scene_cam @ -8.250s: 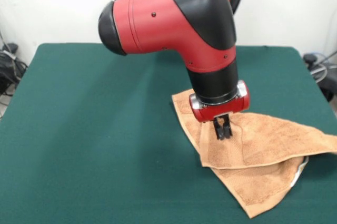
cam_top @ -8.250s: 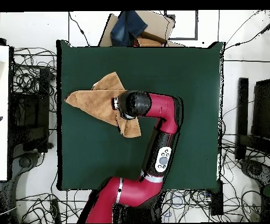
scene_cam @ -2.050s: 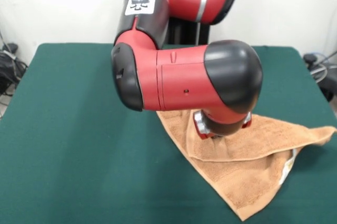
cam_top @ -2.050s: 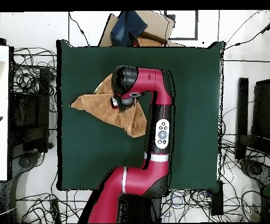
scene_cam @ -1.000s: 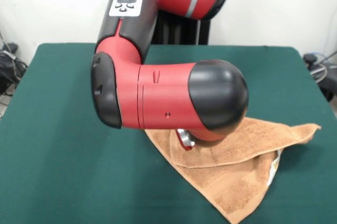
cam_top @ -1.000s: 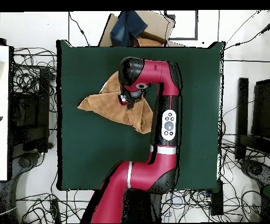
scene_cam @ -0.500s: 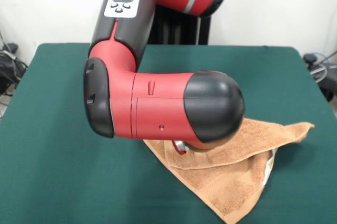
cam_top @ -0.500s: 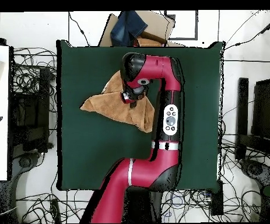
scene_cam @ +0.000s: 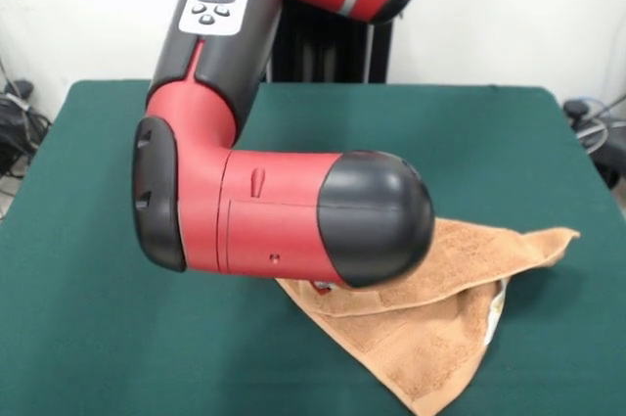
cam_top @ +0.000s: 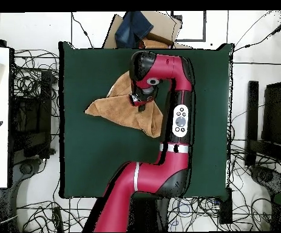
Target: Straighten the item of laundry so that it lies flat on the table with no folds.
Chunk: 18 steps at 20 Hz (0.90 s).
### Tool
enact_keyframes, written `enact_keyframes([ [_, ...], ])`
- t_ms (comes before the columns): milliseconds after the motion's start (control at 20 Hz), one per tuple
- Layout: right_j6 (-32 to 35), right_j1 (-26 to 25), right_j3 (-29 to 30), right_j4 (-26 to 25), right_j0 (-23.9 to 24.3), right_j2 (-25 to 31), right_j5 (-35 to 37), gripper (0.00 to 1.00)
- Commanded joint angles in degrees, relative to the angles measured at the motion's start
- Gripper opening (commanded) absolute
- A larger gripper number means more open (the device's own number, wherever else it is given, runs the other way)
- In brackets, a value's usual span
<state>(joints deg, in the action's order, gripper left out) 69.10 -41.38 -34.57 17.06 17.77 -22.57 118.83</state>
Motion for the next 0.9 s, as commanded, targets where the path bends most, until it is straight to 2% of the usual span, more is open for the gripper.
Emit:
enact_keyframes([
  [50, -13.81, 4.31, 21.56, -1.38, -1.34, -4.74, -10.58, 0.00],
  [300, -16.48, 7.24, 27.20, 0.47, -2.48, -6.80, -13.52, 0.00],
  [500, -17.98, 8.49, 29.59, 2.72, -2.98, -9.23, -15.72, 0.00],
  [800, -19.82, 8.85, 31.29, 9.70, -2.16, -16.35, -17.75, 0.00],
  [900, -19.99, 9.04, 32.35, 12.34, -2.60, -12.29, -22.60, 0.00],
])
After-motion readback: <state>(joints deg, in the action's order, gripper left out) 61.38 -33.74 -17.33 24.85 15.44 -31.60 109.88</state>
